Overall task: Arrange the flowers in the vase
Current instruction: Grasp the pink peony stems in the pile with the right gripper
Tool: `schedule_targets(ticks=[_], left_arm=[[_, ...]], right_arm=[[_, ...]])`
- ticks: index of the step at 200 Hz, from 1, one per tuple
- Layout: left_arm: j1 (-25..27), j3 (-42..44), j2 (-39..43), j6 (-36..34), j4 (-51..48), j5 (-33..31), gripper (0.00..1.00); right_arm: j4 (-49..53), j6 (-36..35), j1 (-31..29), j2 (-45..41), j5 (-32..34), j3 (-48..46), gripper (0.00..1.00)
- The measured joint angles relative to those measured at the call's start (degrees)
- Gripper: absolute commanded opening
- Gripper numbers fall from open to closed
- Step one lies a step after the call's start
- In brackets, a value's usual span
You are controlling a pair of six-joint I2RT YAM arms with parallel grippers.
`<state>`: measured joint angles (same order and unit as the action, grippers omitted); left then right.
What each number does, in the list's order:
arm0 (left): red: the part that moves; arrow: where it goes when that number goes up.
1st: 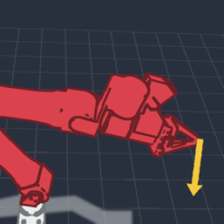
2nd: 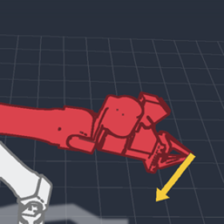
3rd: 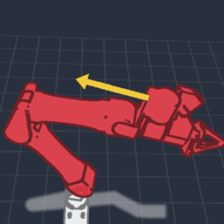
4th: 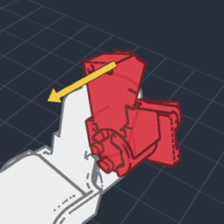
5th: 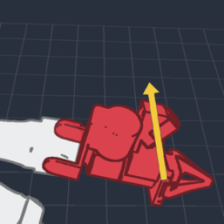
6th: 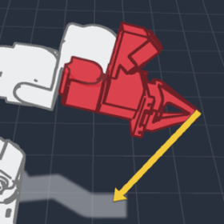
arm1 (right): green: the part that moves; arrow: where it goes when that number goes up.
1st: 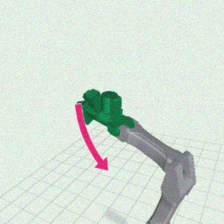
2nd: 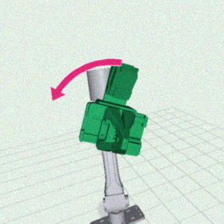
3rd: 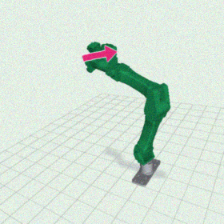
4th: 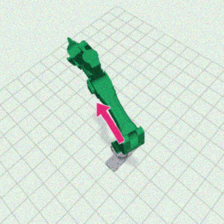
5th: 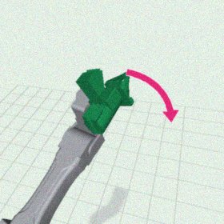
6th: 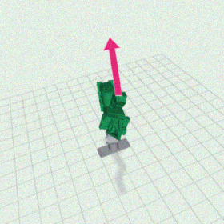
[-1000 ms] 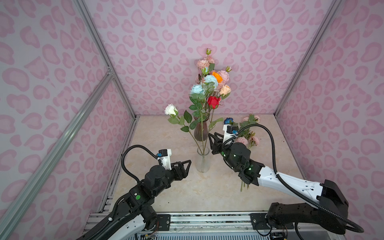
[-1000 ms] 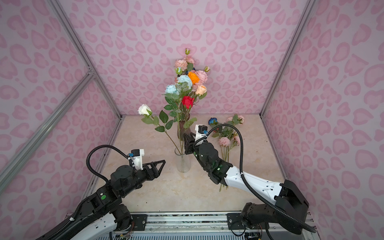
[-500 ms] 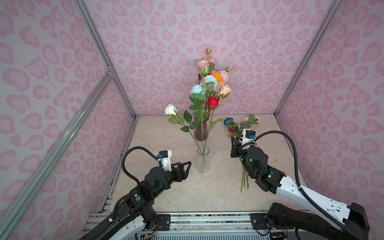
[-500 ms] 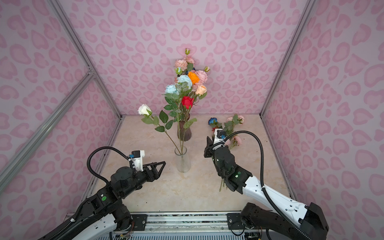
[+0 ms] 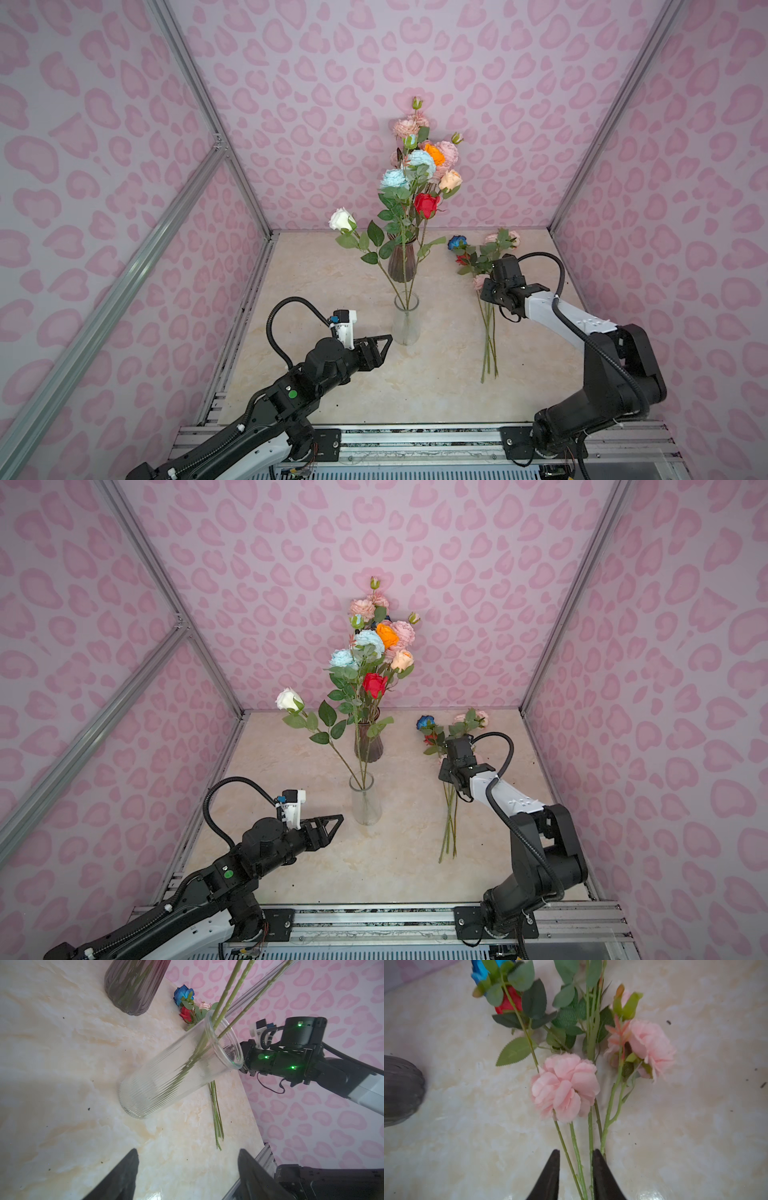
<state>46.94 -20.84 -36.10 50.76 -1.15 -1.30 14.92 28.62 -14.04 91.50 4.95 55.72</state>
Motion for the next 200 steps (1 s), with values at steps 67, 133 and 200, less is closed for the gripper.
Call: schedule_targets(ticks=[67,133,200], left_arm=[[0.9,1.5,1.4,1.7,0.5,-0.7,0.77],[1.0,1.2,1.4,1.6,0.9,-1.3,0.77],[1.0,-0.3,1.6,1.0,0.5,-2.1,0.77]], right_arm=[[1.7,-1.3,0.4,7.7,-0.5,1.5,0.25],[0.5,-1.8,0.3,3.1,-1.6,-0.6,0.01],[-4.9,-1.2,-2.1,-14.8,-2.0,-4.2,0.01]])
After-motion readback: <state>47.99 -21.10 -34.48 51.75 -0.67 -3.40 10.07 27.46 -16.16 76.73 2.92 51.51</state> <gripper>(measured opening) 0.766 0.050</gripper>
